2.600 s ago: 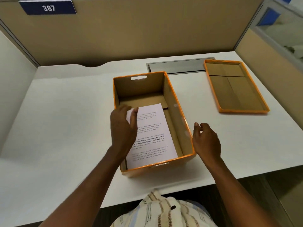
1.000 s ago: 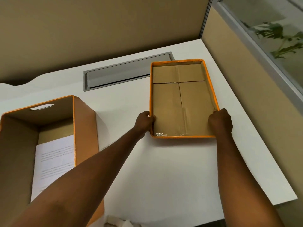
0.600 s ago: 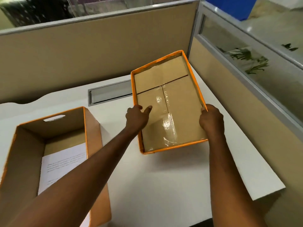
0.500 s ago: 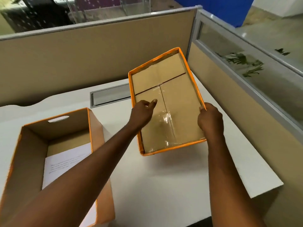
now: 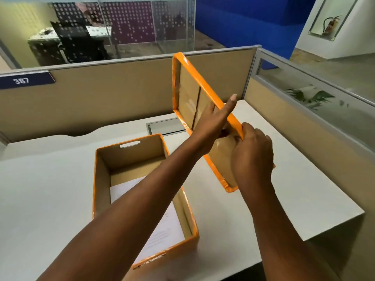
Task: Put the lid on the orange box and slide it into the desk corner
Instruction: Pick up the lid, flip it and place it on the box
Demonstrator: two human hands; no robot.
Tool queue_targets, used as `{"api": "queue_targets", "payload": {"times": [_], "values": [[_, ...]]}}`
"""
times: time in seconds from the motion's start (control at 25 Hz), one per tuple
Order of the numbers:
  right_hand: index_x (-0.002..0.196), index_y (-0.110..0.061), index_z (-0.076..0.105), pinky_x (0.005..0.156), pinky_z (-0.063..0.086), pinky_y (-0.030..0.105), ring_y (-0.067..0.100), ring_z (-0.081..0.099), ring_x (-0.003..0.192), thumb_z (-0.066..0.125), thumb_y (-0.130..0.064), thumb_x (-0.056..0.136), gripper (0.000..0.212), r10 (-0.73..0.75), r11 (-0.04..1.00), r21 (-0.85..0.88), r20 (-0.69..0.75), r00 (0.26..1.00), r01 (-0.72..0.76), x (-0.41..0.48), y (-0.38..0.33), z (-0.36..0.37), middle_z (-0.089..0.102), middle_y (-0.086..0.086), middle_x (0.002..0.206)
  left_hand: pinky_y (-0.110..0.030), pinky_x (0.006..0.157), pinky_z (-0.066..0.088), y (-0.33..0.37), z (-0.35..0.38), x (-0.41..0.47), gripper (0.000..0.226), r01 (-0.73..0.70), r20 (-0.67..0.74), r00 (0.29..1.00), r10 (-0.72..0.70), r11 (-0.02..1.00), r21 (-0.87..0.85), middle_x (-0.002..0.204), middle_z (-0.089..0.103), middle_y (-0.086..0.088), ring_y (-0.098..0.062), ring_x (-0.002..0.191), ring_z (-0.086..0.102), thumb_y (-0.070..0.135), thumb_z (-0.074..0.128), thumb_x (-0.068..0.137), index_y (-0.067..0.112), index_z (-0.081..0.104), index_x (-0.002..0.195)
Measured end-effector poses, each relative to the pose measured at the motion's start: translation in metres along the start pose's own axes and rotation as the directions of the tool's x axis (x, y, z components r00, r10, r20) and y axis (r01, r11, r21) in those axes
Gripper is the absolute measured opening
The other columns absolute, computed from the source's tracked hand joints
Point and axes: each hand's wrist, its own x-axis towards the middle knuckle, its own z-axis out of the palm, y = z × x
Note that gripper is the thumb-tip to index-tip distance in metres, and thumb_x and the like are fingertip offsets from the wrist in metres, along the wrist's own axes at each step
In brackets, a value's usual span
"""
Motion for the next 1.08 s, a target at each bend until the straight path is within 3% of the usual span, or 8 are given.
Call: {"api": "queue_targets", "payload": {"times": [0.12, 0.2, 0.32, 0.44, 0.56, 0.68, 0.92, 1.08], "values": [[0.121, -0.008, 0.056, 0.088, 0.045, 0.040, 0.028, 0.053, 0.107, 0.056, -0.015, 0.090, 0.031, -0.079, 0.996, 0.050, -0.012, 0.997, 0.079, -0.050, -0.050, -0.004, 0.066, 0.013, 0.114, -0.039, 0.074, 0.055, 0.005, -0.028, -0.032, 0.057, -0.071, -0.187, 0.981, 0.045, 0.988, -0.136, 0.081, 0.045, -0.006, -0.026, 0.081, 0.050, 0.034, 0.078, 0.077, 0.001, 0.050, 0.115], [0.124, -0.013, 0.054, 0.092, 0.047, 0.040, 0.025, 0.055, 0.110, 0.060, -0.019, 0.089, 0.036, -0.140, 0.982, 0.129, 0.030, 0.990, 0.135, -0.078, -0.073, -0.008, 0.065, 0.008, 0.117, -0.037, 0.066, 0.051, 0.001, -0.051, -0.051, 0.052, -0.106, -0.298, 0.953, 0.058, 0.983, -0.149, 0.092, 0.051, -0.011, -0.026, 0.082, 0.053, 0.015, 0.078, 0.077, 0.001, 0.047, 0.116], [0.126, -0.021, 0.054, 0.085, 0.048, 0.034, 0.022, 0.061, 0.106, 0.057, -0.040, 0.088, 0.042, -0.179, 0.921, 0.356, 0.032, 0.983, 0.156, -0.090, -0.078, -0.022, 0.064, 0.004, 0.120, -0.049, 0.083, 0.057, -0.003, -0.098, -0.078, 0.052, -0.085, -0.345, 0.938, 0.009, 0.975, -0.207, 0.120, 0.062, -0.018, -0.035, 0.102, 0.065, 0.008, 0.069, 0.082, 0.008, 0.046, 0.128], [0.132, -0.019, 0.047, 0.090, 0.046, 0.040, 0.029, 0.054, 0.119, 0.048, -0.057, 0.086, 0.059, -0.032, 0.964, 0.264, 0.019, 0.999, 0.026, -0.065, -0.047, -0.023, 0.055, 0.009, 0.134, -0.050, 0.082, 0.055, -0.010, -0.157, -0.106, 0.055, -0.022, -0.277, 0.959, -0.056, 0.962, -0.271, 0.128, 0.062, -0.015, -0.038, 0.109, 0.063, 0.017, 0.063, 0.086, 0.017, 0.044, 0.138], [0.147, -0.021, 0.021, 0.099, 0.039, 0.056, 0.041, 0.041, 0.130, 0.045, -0.065, 0.080, 0.083, 0.175, 0.970, 0.098, 0.357, 0.917, -0.223, -0.041, -0.012, -0.006, 0.035, 0.015, 0.149, -0.050, 0.080, 0.055, -0.027, -0.199, -0.133, 0.052, 0.034, -0.225, 0.965, -0.135, 0.914, -0.405, 0.131, 0.062, -0.016, -0.040, 0.113, 0.062, 0.022, 0.058, 0.090, 0.021, 0.043, 0.140], [0.145, -0.023, 0.023, 0.091, 0.045, 0.053, 0.039, 0.050, 0.120, 0.042, -0.066, 0.081, 0.080, 0.108, 0.913, 0.237, 0.643, 0.759, -0.331, -0.040, -0.007, 0.021, 0.040, 0.013, 0.146, -0.052, 0.085, 0.054, -0.049, -0.217, -0.153, 0.049, 0.010, -0.274, 0.952, -0.139, 0.905, -0.425, 0.129, 0.063, -0.015, -0.041, 0.113, 0.062, 0.024, 0.054, 0.091, 0.020, 0.044, 0.139], [0.134, -0.017, 0.045, 0.088, 0.046, 0.043, 0.034, 0.059, 0.110, 0.053, -0.058, 0.083, 0.065, -0.019, 0.920, 0.327, 0.583, 0.812, -0.214, -0.080, -0.008, 0.071, 0.057, 0.011, 0.132, -0.034, 0.072, 0.055, -0.096, -0.222, -0.177, 0.016, -0.028, -0.667, 0.743, 0.059, 0.998, 0.057, 0.098, 0.067, 0.003, -0.022, 0.092, 0.067, 0.034, 0.052, 0.096, 0.024, 0.061, 0.105], [0.128, -0.018, 0.053, 0.085, 0.048, 0.041, 0.032, 0.062, 0.106, 0.059, -0.056, 0.080, 0.061, -0.020, 0.910, 0.356, 0.545, 0.838, -0.210, -0.098, 0.007, 0.091, 0.063, 0.010, 0.126, -0.046, 0.090, 0.056, -0.128, -0.222, -0.185, 0.042, 0.041, -0.676, 0.733, 0.076, 0.987, 0.156, 0.120, 0.068, -0.006, -0.029, 0.102, 0.068, 0.040, 0.053, 0.095, 0.018, 0.057, 0.130]]}}
